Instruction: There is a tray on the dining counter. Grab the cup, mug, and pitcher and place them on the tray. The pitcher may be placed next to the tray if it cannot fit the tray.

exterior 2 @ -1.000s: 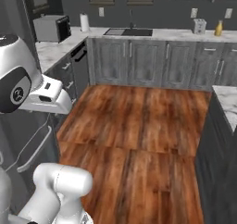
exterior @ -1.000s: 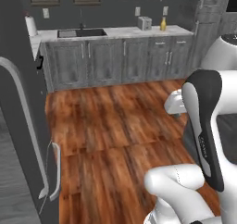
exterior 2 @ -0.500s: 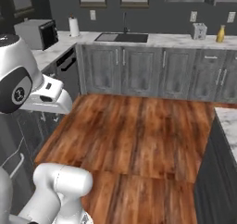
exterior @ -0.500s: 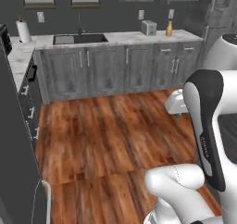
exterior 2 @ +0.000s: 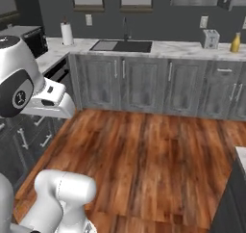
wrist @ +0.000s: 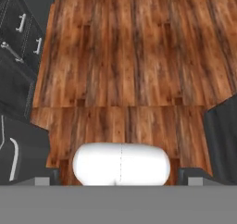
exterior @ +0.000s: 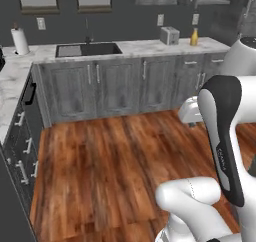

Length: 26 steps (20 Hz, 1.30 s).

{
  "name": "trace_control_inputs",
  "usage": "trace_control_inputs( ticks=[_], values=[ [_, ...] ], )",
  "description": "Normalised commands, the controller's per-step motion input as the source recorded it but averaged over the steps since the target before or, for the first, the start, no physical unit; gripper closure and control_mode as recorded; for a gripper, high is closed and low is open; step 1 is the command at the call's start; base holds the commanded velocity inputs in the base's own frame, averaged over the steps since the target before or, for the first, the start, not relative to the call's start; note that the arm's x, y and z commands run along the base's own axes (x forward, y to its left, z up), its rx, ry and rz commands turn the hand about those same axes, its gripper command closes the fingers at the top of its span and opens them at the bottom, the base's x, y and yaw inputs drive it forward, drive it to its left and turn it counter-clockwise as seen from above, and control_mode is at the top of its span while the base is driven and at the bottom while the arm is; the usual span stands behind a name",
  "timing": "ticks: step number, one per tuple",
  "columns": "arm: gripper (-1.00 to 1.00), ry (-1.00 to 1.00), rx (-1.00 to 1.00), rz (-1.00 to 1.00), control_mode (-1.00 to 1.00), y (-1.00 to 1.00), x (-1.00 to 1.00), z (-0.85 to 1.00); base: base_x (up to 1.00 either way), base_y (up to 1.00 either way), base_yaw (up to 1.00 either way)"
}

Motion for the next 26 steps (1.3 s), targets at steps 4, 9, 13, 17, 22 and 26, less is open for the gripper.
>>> trace_control_inputs(
  ticks=[4, 9, 13, 17, 22, 26],
  values=[
    [-1.00, 0.00, 0.00, 0.00, 1.00, 0.00, 0.00, 0.00, 1.00, -0.16, 0.00],
    [-1.00, 0.00, 0.00, 0.00, 1.00, 0.00, 0.00, 0.00, 1.00, -0.23, 0.00],
    [-1.00, 0.00, 0.00, 0.00, 1.00, 0.00, 0.00, 0.00, 1.00, -0.27, 0.01],
    [-1.00, 0.00, 0.00, 0.00, 1.00, 0.00, 0.00, 0.00, 1.00, -0.39, 0.05],
    [-1.00, 0.00, 0.00, 0.00, 1.00, 0.00, 0.00, 0.00, 1.00, -0.39, 0.05],
    [-1.00, 0.00, 0.00, 0.00, 1.00, 0.00, 0.00, 0.00, 1.00, -0.38, 0.07]
  ],
)
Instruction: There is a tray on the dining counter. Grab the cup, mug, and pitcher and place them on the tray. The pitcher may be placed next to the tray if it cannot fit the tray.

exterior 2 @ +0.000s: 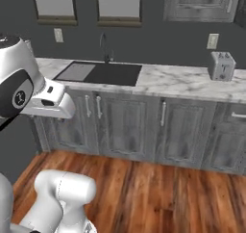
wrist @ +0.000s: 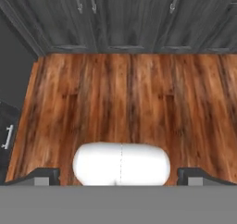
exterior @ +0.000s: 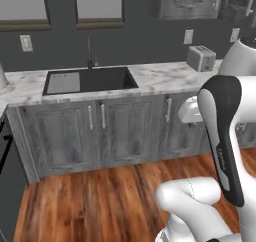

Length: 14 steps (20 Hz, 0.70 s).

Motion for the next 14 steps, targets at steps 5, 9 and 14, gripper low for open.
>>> trace_control_inputs(
  ticks=[5, 9, 14],
  values=[
    [-1.00, 0.00, 0.00, 0.00, 1.00, 0.00, 0.00, 0.00, 1.00, -0.35, 0.06],
    [-1.00, 0.00, 0.00, 0.00, 1.00, 0.00, 0.00, 0.00, 0.95, -0.63, 0.08],
    [-1.00, 0.00, 0.00, 0.00, 1.00, 0.00, 0.00, 0.00, 0.37, -1.00, 0.03]
  ],
)
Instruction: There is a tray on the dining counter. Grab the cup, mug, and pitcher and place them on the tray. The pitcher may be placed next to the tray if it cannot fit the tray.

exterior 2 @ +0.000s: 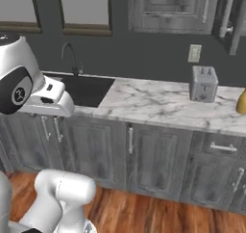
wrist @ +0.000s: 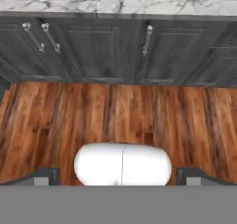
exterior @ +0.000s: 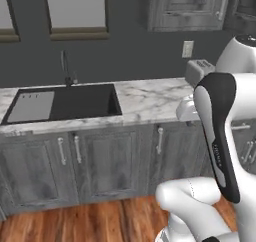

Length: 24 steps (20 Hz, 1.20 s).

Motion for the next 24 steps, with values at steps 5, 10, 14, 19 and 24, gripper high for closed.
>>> trace_control_inputs(
  ticks=[5, 10, 14, 19, 24],
  values=[
    [-1.00, 0.00, 0.00, 0.00, 1.00, 0.00, 0.00, 0.00, 0.14, -1.00, 0.00],
    [-1.00, 0.00, 0.00, 0.00, 1.00, 0.00, 0.00, 0.00, 0.07, -1.00, 0.00],
    [-1.00, 0.00, 0.00, 0.00, 1.00, 0.00, 0.00, 0.00, 0.00, -1.00, 0.00],
    [-1.00, 0.00, 0.00, 0.00, 1.00, 0.00, 0.00, 0.00, 0.02, -1.00, 0.00],
    [-1.00, 0.00, 0.00, 0.00, 1.00, 0.00, 0.00, 0.00, 0.20, -1.00, 0.00]
  ],
)
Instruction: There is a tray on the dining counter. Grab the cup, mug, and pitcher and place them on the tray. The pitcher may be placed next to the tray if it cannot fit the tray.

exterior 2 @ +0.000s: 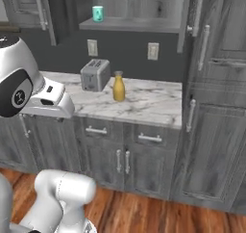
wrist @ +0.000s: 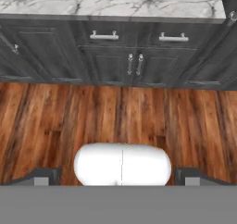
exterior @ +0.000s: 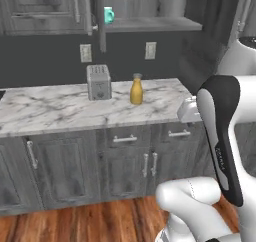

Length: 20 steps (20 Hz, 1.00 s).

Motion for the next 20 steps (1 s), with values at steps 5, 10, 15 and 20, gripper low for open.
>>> trace_control_inputs(
  ticks=[5, 10, 15, 20],
  values=[
    [-1.00, 0.00, 0.00, 0.00, 1.00, 0.00, 0.00, 0.00, 0.41, -0.98, 0.00],
    [-1.00, 0.00, 0.00, 0.00, 1.00, 0.00, 0.00, 0.00, 0.77, -0.22, 0.00],
    [-1.00, 0.00, 0.00, 0.00, 1.00, 0.00, 0.00, 0.00, 0.83, 0.15, 0.00],
    [-1.00, 0.00, 0.00, 0.00, 1.00, 0.00, 0.00, 0.00, 0.65, 0.44, 0.00]
  ],
)
